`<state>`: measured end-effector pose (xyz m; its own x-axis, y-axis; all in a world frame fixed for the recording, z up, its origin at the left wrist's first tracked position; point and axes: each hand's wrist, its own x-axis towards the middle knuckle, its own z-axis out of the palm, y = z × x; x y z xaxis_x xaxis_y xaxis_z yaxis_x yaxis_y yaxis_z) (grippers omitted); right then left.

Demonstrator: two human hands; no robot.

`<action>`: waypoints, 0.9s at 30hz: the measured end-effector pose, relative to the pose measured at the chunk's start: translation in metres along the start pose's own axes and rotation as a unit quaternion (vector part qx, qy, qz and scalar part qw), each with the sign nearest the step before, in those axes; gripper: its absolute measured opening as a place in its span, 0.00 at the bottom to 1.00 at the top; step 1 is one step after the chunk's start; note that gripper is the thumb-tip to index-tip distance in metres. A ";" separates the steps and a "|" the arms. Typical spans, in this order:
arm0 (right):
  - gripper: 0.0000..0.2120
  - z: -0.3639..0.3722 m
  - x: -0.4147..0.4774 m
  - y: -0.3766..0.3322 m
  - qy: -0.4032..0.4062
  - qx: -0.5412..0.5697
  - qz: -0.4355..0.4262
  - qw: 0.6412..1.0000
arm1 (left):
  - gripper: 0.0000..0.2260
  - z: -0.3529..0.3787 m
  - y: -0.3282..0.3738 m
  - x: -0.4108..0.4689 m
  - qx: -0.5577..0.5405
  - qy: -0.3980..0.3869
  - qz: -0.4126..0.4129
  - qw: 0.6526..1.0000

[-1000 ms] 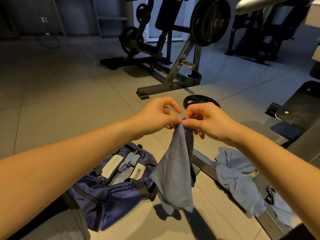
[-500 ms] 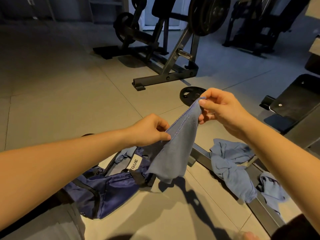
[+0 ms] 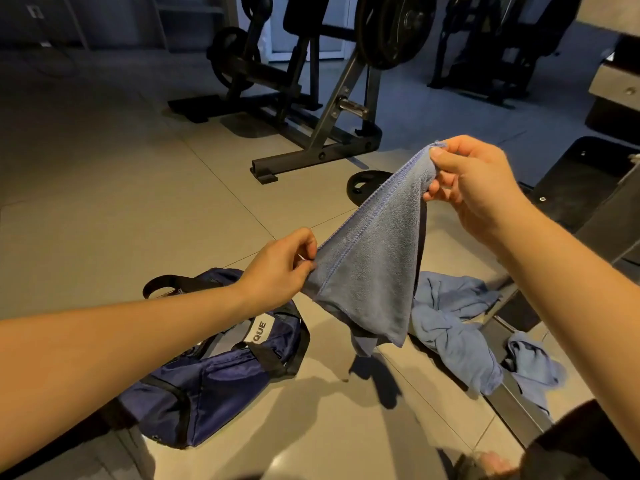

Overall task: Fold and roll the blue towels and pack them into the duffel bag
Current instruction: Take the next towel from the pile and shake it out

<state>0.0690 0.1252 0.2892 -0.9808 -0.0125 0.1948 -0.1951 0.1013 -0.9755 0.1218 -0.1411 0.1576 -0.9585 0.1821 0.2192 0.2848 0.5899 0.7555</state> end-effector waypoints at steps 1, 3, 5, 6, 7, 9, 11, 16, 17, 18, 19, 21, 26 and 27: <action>0.06 -0.002 0.001 -0.001 0.002 0.013 0.001 1.000 | 0.10 0.001 -0.001 0.001 0.011 0.006 0.007 1.000; 0.06 -0.005 0.002 -0.004 0.005 0.036 0.001 0.999 | 0.11 0.005 -0.003 0.001 0.020 0.016 0.008 1.000; 0.05 -0.007 0.002 -0.006 0.011 0.047 -0.003 0.999 | 0.09 0.012 -0.005 0.001 0.014 0.026 -0.007 1.000; 0.05 -0.007 0.002 -0.006 0.014 0.052 -0.006 0.999 | 0.08 0.015 -0.006 0.002 0.007 0.032 -0.019 0.999; 0.04 -0.007 0.002 -0.007 0.016 0.056 -0.008 0.998 | 0.07 0.019 -0.006 0.002 -0.002 0.038 -0.032 0.999; 0.04 -0.005 0.001 -0.009 0.016 0.067 -0.008 0.998 | 0.05 0.025 -0.005 0.005 -0.018 0.047 -0.053 0.997; 0.04 0.000 0.000 -0.011 0.009 0.073 -0.010 0.997 | 0.04 0.031 -0.003 0.010 -0.032 0.049 -0.060 0.996; 0.05 0.007 -0.001 -0.021 -0.037 0.093 -0.032 0.994 | 0.16 0.042 0.007 0.020 -0.027 0.054 -0.084 0.995; 0.05 0.007 -0.001 -0.023 -0.046 0.094 -0.035 0.994 | 0.17 0.043 0.009 0.023 -0.029 0.059 -0.086 0.994; 0.06 0.006 -0.001 -0.024 -0.055 0.094 -0.037 0.993 | 0.17 0.044 0.011 0.027 -0.029 0.066 -0.087 0.994; 0.07 0.006 -0.001 -0.025 -0.064 0.097 -0.036 0.993 | 0.16 0.046 0.012 0.030 -0.026 0.076 -0.086 0.993; 0.09 0.006 -0.002 -0.027 -0.088 0.120 -0.026 0.989 | 0.14 0.047 0.014 0.036 -0.021 0.099 -0.089 0.991; 0.13 0.003 0.000 -0.025 -0.106 0.190 0.021 0.976 | 0.06 0.047 0.022 0.046 -0.058 0.065 -0.064 0.994; 0.12 0.001 0.001 -0.023 -0.096 0.199 0.026 0.975 | 0.05 0.047 0.023 0.046 -0.063 0.050 -0.063 0.995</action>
<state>0.0721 0.1214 0.3122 -0.9650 -0.2083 0.1594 -0.0956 -0.2867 -0.9532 0.0842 -0.0817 0.1558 -0.9845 0.0298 0.1730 0.1647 0.4981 0.8513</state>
